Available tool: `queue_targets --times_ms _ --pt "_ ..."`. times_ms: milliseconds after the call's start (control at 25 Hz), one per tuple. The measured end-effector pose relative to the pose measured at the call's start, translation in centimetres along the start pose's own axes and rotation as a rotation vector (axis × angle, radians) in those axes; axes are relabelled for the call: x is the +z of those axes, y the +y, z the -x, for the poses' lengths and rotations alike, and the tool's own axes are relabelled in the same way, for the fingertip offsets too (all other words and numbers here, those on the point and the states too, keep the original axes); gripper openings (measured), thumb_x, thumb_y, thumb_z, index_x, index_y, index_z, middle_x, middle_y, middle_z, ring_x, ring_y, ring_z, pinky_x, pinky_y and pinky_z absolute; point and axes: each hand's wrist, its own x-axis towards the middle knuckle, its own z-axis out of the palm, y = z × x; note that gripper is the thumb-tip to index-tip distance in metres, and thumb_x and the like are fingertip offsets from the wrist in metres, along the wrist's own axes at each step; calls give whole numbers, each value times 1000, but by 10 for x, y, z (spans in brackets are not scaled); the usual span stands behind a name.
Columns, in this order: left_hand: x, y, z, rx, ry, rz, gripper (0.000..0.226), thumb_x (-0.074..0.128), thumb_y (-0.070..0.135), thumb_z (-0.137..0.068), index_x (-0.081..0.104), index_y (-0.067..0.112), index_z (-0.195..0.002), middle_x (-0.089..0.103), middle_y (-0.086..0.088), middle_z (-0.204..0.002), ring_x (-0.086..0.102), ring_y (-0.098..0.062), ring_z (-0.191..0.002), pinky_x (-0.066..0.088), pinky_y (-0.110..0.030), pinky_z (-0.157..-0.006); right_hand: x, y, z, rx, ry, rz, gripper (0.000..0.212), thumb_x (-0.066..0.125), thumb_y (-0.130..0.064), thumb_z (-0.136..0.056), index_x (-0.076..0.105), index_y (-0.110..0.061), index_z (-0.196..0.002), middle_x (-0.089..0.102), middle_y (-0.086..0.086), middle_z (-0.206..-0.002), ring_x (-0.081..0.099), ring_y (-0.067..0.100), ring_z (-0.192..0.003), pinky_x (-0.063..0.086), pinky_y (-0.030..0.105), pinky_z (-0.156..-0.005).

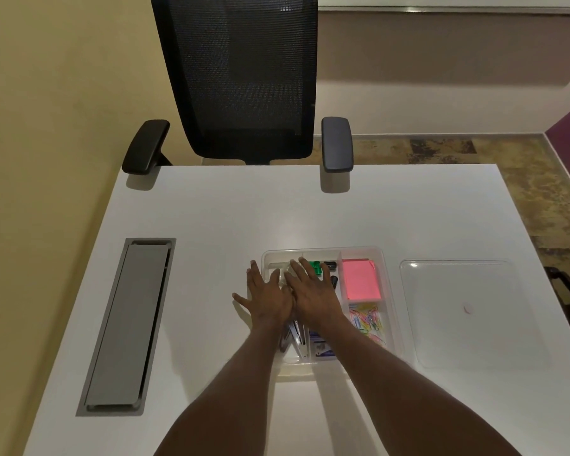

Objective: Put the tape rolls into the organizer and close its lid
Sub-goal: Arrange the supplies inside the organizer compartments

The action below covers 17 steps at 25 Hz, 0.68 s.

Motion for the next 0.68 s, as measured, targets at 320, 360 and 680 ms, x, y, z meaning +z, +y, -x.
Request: queue_targets --times_ms 320,360,680 --pt "-10 -13 2 86 -8 -106 47 32 42 -107 32 43 -153 -13 -6 -171 -12 -27 -158 -3 -76 -117 -8 2 6 15 69 4 52 55 -38 -96 52 -18 -144 39 8 -161 29 28 -152 7 56 -121" --pt "-12 -18 3 99 33 -133 45 34 38 -107 35 40 -152 -10 -8 -171 -9 -28 -158 0 -76 -117 -9 3 8 43 118 -10 48 60 -32 -92 57 -18 -137 47 9 -155 37 29 -148 16 55 -118" --pt "-12 -27 10 224 156 -353 32 50 32 -101 58 25 -132 3 -16 -171 -3 -31 -159 -1 -74 -119 -5 -6 26 68 197 -39 34 41 -39 -98 71 -24 -104 45 4 -157 33 24 -149 17 55 -116"
